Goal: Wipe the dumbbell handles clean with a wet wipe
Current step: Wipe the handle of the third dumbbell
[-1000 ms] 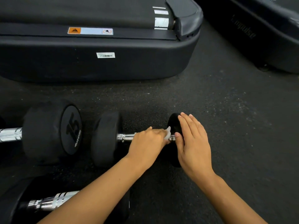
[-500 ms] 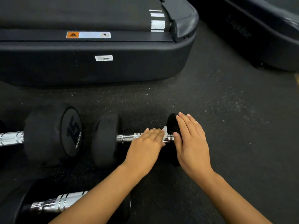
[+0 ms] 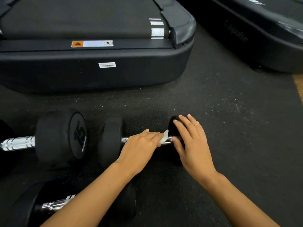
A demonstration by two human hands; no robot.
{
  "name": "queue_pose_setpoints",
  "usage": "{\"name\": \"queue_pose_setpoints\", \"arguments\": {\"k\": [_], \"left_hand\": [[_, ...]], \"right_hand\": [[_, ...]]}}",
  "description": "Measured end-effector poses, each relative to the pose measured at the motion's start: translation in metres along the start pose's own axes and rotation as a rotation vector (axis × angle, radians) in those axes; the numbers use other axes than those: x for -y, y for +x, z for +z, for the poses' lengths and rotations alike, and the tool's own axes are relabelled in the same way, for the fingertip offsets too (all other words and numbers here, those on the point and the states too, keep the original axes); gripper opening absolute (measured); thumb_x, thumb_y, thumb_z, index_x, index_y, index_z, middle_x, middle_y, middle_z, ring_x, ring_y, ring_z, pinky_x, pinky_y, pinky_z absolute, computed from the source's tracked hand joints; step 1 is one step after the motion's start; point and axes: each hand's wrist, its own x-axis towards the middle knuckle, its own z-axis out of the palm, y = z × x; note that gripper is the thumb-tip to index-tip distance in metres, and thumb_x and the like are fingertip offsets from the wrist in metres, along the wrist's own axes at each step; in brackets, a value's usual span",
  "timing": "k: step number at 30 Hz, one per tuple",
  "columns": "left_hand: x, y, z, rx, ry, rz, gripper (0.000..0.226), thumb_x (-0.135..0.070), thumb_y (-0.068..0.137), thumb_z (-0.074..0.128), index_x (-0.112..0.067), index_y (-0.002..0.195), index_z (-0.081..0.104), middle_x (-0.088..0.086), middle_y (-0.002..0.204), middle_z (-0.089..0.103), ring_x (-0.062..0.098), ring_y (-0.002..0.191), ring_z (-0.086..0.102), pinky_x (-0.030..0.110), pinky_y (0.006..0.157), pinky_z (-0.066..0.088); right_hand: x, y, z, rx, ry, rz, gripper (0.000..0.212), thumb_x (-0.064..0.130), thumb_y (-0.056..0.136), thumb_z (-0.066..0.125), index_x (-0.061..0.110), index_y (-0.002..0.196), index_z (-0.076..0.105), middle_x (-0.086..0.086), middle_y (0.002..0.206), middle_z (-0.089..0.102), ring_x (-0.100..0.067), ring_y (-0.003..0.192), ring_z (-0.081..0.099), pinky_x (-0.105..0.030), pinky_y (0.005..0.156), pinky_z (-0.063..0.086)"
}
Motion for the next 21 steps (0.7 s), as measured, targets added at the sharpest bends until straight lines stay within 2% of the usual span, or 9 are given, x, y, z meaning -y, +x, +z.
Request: {"name": "queue_pose_setpoints", "arguments": {"k": [3,8,9,11,12,14,17,19,21], "left_hand": [[-0.008,-0.008,-0.023,-0.1,-0.011,-0.018,0.054,-0.018,0.068,0.08,-0.008,0.118,0.06,0.001,0.089,0.073,0.012,0.079,0.07,0.024,0.077,0.052],[-0.009,-0.018,-0.05,-0.084,-0.039,-0.076,0.057,-0.022,0.072,0.077,-0.012,0.117,0.044,-0.001,0.083,0.071,0.011,0.064,0.067,0.022,0.046,0.05],[-0.007,-0.021,-0.053,-0.083,-0.046,-0.102,0.059,-0.024,0.071,0.076,-0.014,0.118,0.043,-0.001,0.086,0.071,0.011,0.068,0.067,0.022,0.049,0.052],[-0.001,-0.028,-0.058,-0.064,-0.047,-0.188,0.067,-0.03,0.068,0.078,-0.019,0.124,0.043,-0.001,0.107,0.067,0.011,0.094,0.062,0.024,0.076,0.051],[0.004,-0.032,-0.06,-0.064,-0.012,-0.222,0.069,-0.033,0.069,0.078,-0.02,0.127,0.044,0.0,0.12,0.061,0.011,0.109,0.054,0.026,0.091,0.043],[0.014,-0.043,-0.062,-0.048,0.089,-0.267,0.068,-0.035,0.073,0.075,-0.017,0.132,0.046,0.0,0.14,0.045,0.016,0.129,0.04,0.031,0.107,0.025],[0.022,-0.055,-0.064,0.029,0.097,-0.337,0.072,-0.033,0.081,0.067,-0.018,0.142,0.034,-0.002,0.153,0.022,0.013,0.141,0.015,0.03,0.113,0.008],[0.024,-0.058,-0.062,0.059,0.024,-0.355,0.072,-0.031,0.086,0.062,-0.02,0.146,0.024,-0.007,0.155,0.014,0.005,0.141,0.002,0.025,0.114,0.0],[0.025,-0.059,-0.06,0.058,-0.046,-0.361,0.072,-0.029,0.088,0.061,-0.021,0.147,0.02,-0.009,0.155,0.012,0.002,0.141,-0.003,0.025,0.115,-0.002]], "right_hand": [[0.02,-0.005,-0.006,-0.041,0.006,-0.15,0.033,0.031,0.089,0.047,0.015,0.116,0.059,-0.005,0.13,0.051,-0.023,0.13,0.035,-0.039,0.106,0.028],[0.042,0.007,-0.003,0.019,0.238,-0.113,0.012,0.022,0.083,0.064,0.017,0.094,0.064,0.005,0.1,0.058,-0.009,0.098,0.046,-0.031,0.082,0.044],[0.044,0.009,-0.003,0.03,0.289,-0.106,0.013,0.015,0.081,0.068,0.016,0.093,0.063,0.005,0.098,0.058,-0.008,0.094,0.047,-0.027,0.08,0.044],[0.049,0.014,-0.003,0.045,0.344,-0.071,0.019,0.007,0.08,0.068,0.013,0.096,0.059,0.003,0.103,0.057,-0.007,0.095,0.049,-0.018,0.081,0.041],[0.051,0.018,-0.003,0.061,0.354,-0.039,0.023,0.005,0.082,0.065,0.011,0.102,0.057,0.002,0.109,0.057,-0.007,0.098,0.049,-0.016,0.083,0.039],[0.056,0.024,-0.001,0.137,0.347,0.031,0.03,0.007,0.089,0.054,0.008,0.118,0.049,-0.002,0.122,0.054,-0.012,0.107,0.05,-0.023,0.089,0.04],[0.059,0.019,0.019,0.309,0.12,0.022,0.04,0.001,0.091,0.042,0.012,0.13,0.037,-0.007,0.124,0.052,-0.026,0.113,0.05,-0.035,0.088,0.043],[0.058,0.003,0.034,0.299,0.004,-0.088,0.06,-0.011,0.084,0.047,0.007,0.14,0.034,-0.01,0.14,0.043,-0.031,0.13,0.039,-0.035,0.107,0.032],[0.051,-0.007,0.047,0.23,-0.04,-0.142,0.067,-0.019,0.071,0.06,0.002,0.133,0.046,-0.015,0.136,0.048,-0.031,0.128,0.042,-0.041,0.106,0.023]]}}
